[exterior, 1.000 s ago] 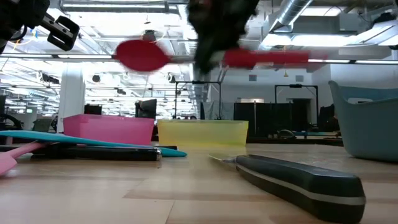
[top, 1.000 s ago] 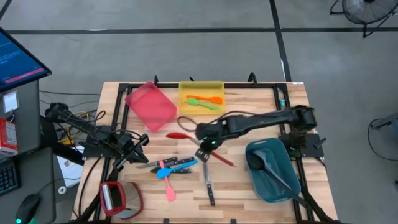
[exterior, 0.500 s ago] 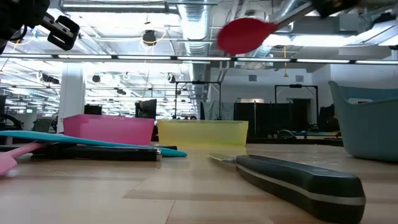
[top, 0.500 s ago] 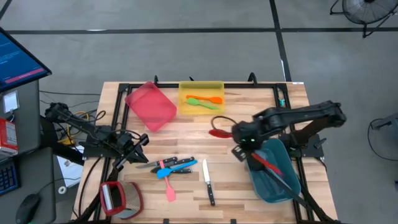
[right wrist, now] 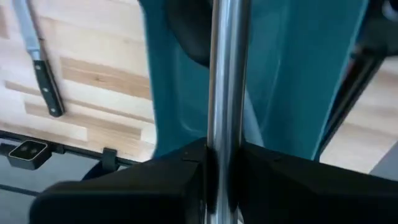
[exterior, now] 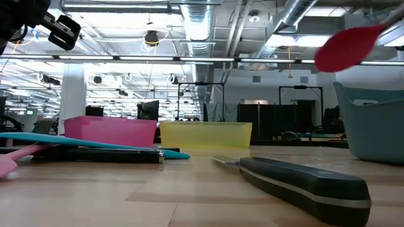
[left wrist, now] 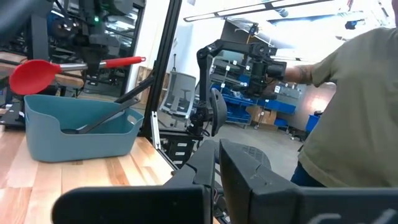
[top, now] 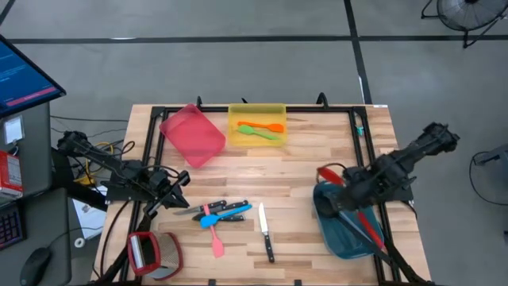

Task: Pick & Place Kitchen Items
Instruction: Put the red serving spoon into the dark blue bin

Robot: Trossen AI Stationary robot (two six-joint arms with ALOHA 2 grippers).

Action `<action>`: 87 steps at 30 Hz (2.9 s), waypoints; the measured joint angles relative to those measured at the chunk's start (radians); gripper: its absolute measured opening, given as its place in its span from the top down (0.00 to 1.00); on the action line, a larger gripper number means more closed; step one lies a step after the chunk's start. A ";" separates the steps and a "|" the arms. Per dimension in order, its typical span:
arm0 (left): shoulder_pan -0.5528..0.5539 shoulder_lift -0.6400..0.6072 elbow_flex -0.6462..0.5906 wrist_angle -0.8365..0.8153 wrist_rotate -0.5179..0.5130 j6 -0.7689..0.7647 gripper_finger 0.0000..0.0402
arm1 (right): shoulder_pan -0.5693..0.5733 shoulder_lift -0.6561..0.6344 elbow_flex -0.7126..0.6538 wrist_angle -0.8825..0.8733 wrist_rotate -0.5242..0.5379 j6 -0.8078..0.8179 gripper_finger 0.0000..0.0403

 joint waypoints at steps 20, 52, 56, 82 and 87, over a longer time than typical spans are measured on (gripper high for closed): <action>0.000 0.000 0.000 0.006 -0.004 0.000 0.98 | 0.330 0.024 -0.047 0.123 -0.005 0.368 0.90; 0.000 0.000 0.000 0.006 0.000 0.000 0.98 | 0.318 -0.195 -0.503 0.659 0.035 0.389 0.90; 0.000 0.000 0.000 0.006 0.000 0.000 0.98 | 0.316 -0.211 -0.561 0.734 0.035 0.386 0.90; 0.000 0.000 0.000 0.006 -0.003 0.000 0.98 | 0.315 -0.212 -0.569 0.621 -0.023 0.392 0.87; 0.000 0.000 0.000 0.006 -0.003 0.000 0.98 | 0.315 -0.212 -0.569 0.612 -0.023 0.390 0.86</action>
